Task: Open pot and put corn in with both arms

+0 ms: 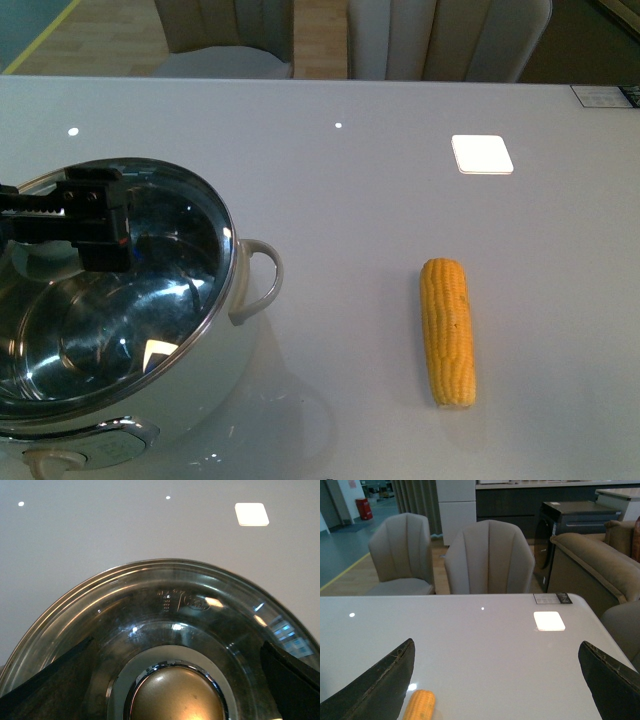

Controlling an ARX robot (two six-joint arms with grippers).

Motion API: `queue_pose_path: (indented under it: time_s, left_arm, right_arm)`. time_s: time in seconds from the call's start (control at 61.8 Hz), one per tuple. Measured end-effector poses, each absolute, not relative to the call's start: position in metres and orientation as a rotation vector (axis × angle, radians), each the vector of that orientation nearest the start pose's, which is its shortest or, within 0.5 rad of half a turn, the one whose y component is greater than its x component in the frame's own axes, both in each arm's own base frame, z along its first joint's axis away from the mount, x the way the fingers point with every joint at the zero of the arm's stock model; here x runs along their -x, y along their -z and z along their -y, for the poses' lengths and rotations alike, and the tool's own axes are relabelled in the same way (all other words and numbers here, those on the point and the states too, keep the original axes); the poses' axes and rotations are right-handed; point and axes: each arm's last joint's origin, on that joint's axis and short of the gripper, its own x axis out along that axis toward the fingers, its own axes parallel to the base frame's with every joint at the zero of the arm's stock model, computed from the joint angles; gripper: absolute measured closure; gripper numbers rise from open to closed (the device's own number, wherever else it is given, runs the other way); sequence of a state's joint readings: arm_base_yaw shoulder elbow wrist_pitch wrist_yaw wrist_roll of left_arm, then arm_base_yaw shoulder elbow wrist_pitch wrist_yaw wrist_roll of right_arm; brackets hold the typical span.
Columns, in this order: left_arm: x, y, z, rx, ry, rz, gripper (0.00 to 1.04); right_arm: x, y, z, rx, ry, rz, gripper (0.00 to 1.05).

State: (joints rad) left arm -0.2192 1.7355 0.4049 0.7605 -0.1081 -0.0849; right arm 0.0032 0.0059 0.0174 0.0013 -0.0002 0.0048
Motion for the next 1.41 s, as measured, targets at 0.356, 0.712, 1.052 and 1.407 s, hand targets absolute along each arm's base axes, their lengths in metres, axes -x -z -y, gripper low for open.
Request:
queue_pose_path:
  time_s: [0.356,0.712,1.052,1.407]
  left_arm:
    - [-0.265,-0.076,0.055,-0.003,0.055,-0.574,0.07]
    - [-0.267,-0.074,0.060,-0.006,0.049,-0.561,0.47]
    - [-0.267,-0.074,0.061,-0.012,0.025,-0.545,0.64]
    - [-0.266,-0.081,0.061,-0.019,0.016,-0.547,0.64]
  right_arm:
    - [-0.097,-0.169,0.000,-0.005,-0.003,0.013,0.09]
    - [-0.097,-0.169,0.000,-0.005,-0.003,0.013,0.09]
    - [-0.097,-0.169,0.000,-0.005,-0.003,0.013,0.09]
    - [-0.097,-0.169,0.000,-0.005,-0.003,0.013,0.09]
